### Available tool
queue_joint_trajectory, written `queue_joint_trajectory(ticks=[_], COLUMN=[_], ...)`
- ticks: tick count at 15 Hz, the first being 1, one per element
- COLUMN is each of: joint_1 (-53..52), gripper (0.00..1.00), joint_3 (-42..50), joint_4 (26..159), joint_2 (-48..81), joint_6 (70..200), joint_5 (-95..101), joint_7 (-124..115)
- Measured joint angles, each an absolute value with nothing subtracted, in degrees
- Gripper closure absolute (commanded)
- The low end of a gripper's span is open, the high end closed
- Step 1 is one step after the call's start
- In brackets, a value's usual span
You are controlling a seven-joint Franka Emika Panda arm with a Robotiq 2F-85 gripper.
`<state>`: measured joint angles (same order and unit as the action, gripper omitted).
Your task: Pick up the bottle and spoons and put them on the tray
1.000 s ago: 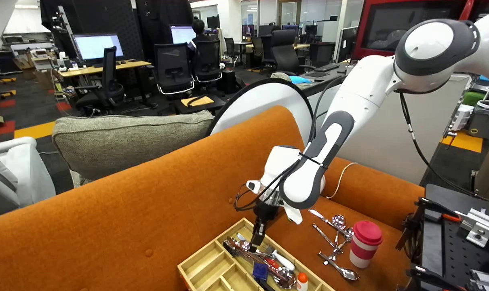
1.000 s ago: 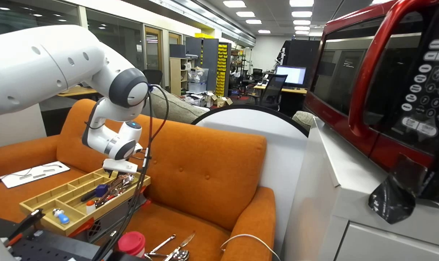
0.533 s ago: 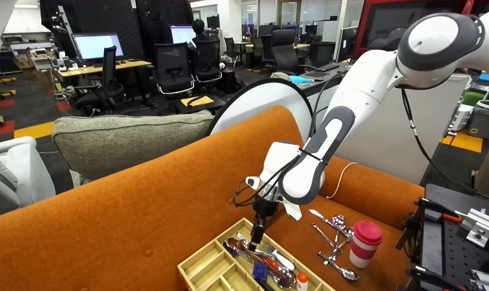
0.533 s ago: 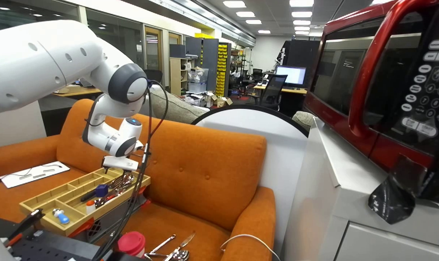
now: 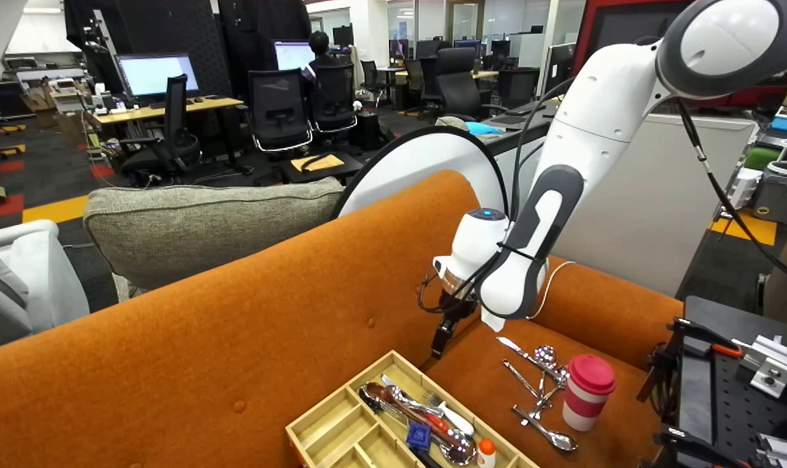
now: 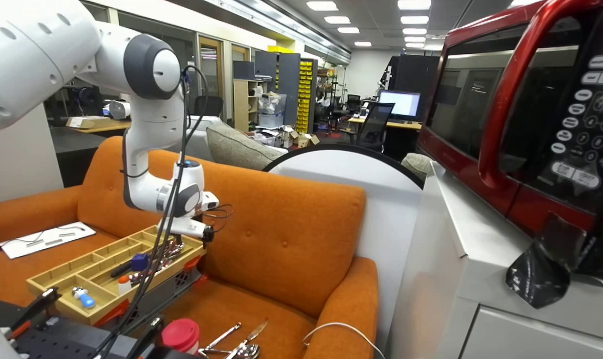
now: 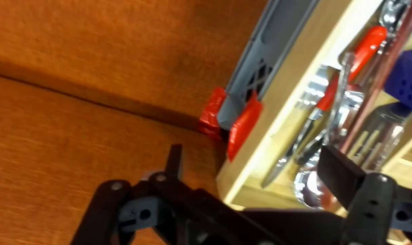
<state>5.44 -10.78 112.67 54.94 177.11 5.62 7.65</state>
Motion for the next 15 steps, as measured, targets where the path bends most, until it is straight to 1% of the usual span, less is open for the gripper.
queue_joint_trajectory(ticks=[4,8,15], joint_1=[4.2,5.6,5.3], gripper=[0.0,0.0,0.0], joint_3=[-5.1,-4.6,-3.9], joint_4=[114.5,112.8,104.2], joint_2=[57.2,63.8,76.2], joint_6=[177.1,175.1,164.7], joint_5=[0.4,-2.6,-3.9], joint_7=[1.7,-1.1,-4.0])
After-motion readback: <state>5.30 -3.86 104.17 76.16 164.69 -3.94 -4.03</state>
